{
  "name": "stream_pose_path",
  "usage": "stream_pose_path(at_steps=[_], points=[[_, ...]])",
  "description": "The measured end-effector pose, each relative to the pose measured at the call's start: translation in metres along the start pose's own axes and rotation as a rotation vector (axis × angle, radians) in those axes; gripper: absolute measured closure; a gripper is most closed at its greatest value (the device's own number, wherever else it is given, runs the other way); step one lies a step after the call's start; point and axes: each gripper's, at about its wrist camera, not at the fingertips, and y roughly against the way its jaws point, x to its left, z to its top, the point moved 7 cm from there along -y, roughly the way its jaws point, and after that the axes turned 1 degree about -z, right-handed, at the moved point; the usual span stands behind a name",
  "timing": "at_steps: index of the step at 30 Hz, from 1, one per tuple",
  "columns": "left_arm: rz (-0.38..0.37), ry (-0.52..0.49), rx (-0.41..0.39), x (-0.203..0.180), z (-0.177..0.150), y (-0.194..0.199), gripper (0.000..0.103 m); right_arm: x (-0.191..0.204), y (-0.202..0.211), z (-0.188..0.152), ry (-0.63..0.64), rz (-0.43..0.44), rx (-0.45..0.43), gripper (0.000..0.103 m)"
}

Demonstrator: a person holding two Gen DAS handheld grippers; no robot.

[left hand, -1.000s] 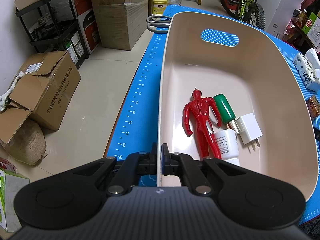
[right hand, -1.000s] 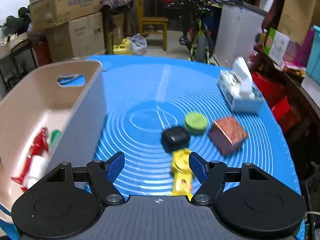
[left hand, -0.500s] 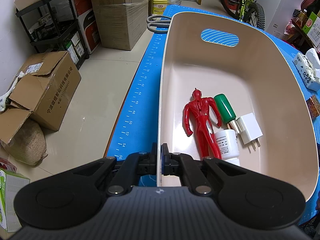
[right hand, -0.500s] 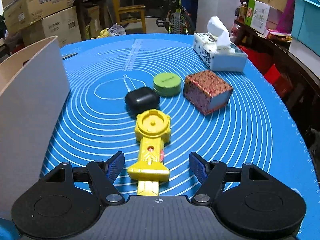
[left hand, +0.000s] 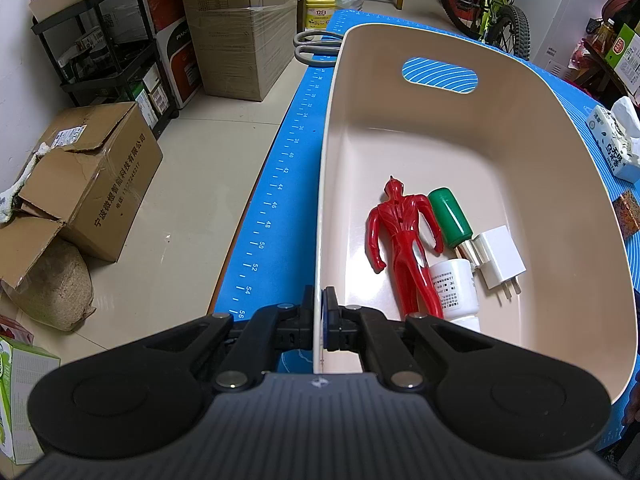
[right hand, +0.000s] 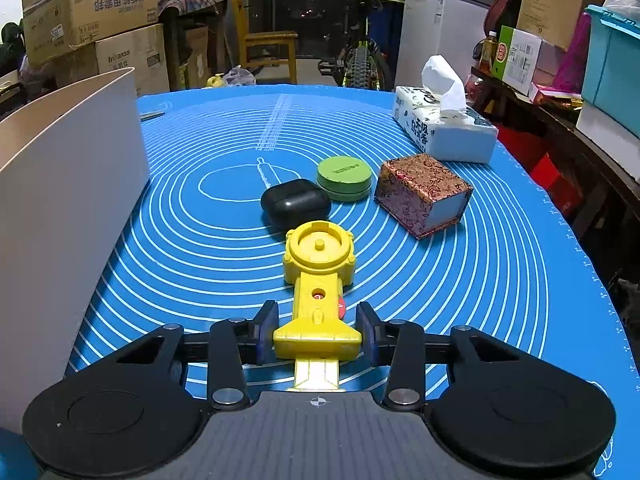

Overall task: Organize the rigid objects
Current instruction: 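Grasp the yellow plastic toy with the right tool and lift it, then lower the yellow toy into the basket and open the right tool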

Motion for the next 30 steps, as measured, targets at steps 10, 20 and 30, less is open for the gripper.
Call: stream_pose_path(at_steps=[10, 20, 30], points=[[0.001, 0.0, 0.0, 0.0, 0.0, 0.0, 0.098, 0.003, 0.021, 0.019, 0.025, -0.025, -0.089, 0.055], [0.001, 0.0, 0.0, 0.0, 0.0, 0.0, 0.098, 0.013, 0.04, 0.041, 0.052, -0.005, -0.116, 0.055], [0.001, 0.001, 0.0, 0.0, 0.0, 0.0, 0.098, 0.024, 0.061, 0.067, 0.092, 0.014, -0.141, 0.055]])
